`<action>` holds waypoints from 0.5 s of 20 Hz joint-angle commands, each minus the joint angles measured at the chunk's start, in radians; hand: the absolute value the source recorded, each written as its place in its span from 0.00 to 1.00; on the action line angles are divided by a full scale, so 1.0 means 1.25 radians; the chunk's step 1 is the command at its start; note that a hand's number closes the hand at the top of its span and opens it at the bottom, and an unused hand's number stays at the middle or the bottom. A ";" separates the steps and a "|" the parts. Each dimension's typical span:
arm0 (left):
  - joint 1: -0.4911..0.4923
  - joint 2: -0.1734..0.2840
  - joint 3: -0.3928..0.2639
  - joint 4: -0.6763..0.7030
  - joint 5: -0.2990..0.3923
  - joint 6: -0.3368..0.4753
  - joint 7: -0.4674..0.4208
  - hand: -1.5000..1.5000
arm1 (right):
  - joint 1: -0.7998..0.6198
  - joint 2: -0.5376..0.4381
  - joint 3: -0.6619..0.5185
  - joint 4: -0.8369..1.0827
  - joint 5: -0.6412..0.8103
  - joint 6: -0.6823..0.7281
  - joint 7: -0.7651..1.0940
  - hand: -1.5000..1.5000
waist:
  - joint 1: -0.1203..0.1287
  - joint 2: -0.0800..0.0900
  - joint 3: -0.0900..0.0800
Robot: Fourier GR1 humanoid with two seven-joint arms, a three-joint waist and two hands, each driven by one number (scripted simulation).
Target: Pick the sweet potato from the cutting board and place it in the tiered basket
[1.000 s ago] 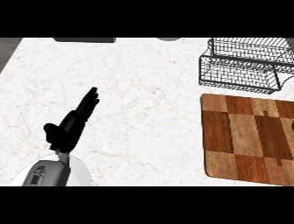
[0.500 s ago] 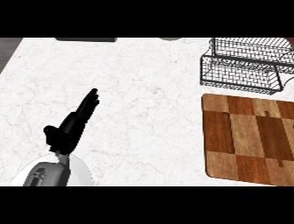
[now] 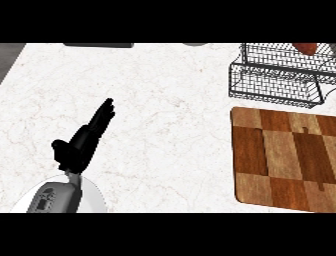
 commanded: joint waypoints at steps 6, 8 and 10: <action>0.025 -0.009 -0.004 -0.007 -0.002 0.002 -0.016 0.50 | -0.020 0.014 -0.115 0.108 -0.119 0.077 0.210 0.00 | -0.003 -0.002 0.000; 0.007 0.004 0.006 -0.025 0.008 -0.007 0.014 0.50 | -0.025 0.003 -0.136 0.101 -0.146 0.107 0.230 0.00 | -0.008 -0.004 0.000; 0.041 0.016 0.003 -0.027 0.003 -0.018 0.005 0.50 | -0.030 0.023 -0.153 0.082 -0.169 0.064 0.249 0.00 | -0.009 -0.005 0.000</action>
